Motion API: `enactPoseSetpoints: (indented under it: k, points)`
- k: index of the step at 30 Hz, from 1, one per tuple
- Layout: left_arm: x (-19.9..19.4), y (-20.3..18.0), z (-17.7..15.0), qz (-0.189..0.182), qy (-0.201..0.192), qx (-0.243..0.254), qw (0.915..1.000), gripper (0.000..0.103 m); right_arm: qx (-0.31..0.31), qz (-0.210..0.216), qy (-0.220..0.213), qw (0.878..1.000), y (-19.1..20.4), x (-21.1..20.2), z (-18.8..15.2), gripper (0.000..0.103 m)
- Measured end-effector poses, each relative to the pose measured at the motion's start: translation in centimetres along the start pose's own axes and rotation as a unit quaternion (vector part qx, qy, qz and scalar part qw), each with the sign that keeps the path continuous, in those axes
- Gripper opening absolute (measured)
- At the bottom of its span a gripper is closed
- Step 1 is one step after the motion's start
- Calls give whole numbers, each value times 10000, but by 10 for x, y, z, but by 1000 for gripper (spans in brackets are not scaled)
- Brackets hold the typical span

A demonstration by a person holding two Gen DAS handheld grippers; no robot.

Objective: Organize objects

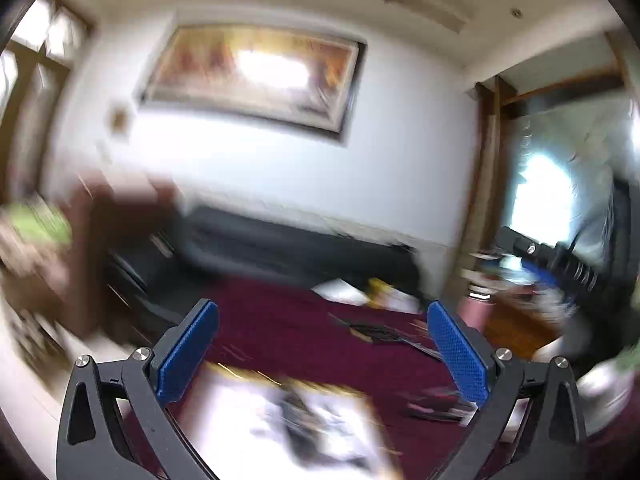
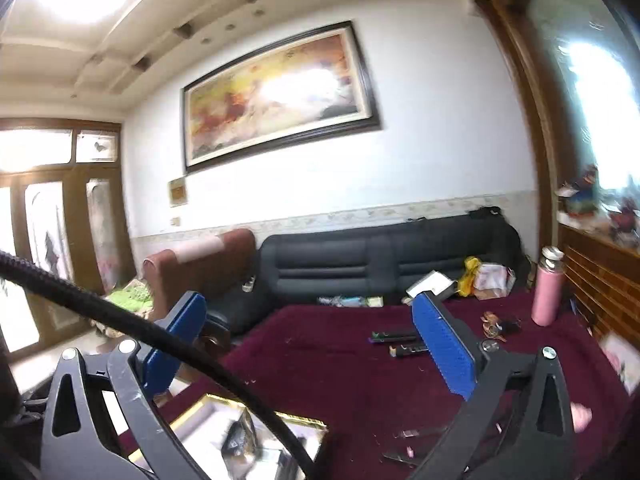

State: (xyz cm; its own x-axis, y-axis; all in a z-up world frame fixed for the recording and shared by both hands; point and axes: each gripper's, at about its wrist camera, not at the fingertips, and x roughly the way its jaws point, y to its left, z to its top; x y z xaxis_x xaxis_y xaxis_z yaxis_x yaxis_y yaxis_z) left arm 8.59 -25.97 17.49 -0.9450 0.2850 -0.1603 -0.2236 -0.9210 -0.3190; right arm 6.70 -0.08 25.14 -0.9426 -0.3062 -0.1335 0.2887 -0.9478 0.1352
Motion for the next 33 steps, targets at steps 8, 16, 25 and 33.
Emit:
enactPoseSetpoints:
  k: [8, 16, 25, 33]
  points:
    - [-2, -72, -34, -410, 336, 115, 9985, 102, -222, -888, 360, 9951, -48, -45, -43, 100]
    - [27, -130, -53, -1062, 1089, -12, 9884, 102, 710, -1229, 981, 9850, -143, -76, -75, 100]
    - [52, -155, -73, -610, 1726, 270, 9827, 102, 1235, -1967, 1519, 9607, -228, -113, -95, 100]
    - [118, -161, -102, -424, 2563, 600, 9638, 101, 1975, -2248, 1812, 9368, -287, -136, -130, 100]
